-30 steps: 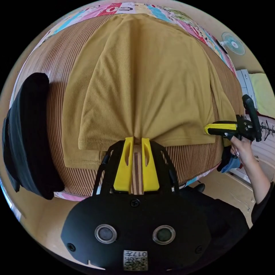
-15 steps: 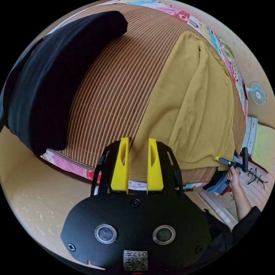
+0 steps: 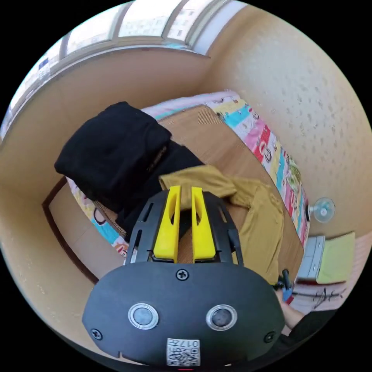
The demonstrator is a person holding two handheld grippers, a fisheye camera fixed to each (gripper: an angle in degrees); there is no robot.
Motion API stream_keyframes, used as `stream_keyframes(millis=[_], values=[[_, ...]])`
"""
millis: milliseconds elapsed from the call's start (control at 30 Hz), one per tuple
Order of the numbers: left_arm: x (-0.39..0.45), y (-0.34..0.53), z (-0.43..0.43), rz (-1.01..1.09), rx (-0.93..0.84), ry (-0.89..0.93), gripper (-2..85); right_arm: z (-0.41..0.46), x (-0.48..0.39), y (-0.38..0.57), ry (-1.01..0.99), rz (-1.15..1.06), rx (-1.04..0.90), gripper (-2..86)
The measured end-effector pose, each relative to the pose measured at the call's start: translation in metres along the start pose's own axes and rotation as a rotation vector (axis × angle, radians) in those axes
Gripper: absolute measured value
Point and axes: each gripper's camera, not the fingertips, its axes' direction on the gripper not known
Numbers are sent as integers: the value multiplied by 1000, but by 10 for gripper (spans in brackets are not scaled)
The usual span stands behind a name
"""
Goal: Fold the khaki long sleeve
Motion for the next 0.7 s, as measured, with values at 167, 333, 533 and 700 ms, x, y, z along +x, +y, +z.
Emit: stream_keyframes(millis=[167,333,533,700], values=[[53,76,132,135,-453,255,84,10,4,15,-22,-12,36,6],[99,134,201,303,-724,160,68,20,13,24,-74,-37,36,6],[73,176,149,373,-720,-91,34,64,9,75,-266,-33,16,5],[-15,198,94,80,-715,27,52,102,-22,131,-245,-91,19,5]])
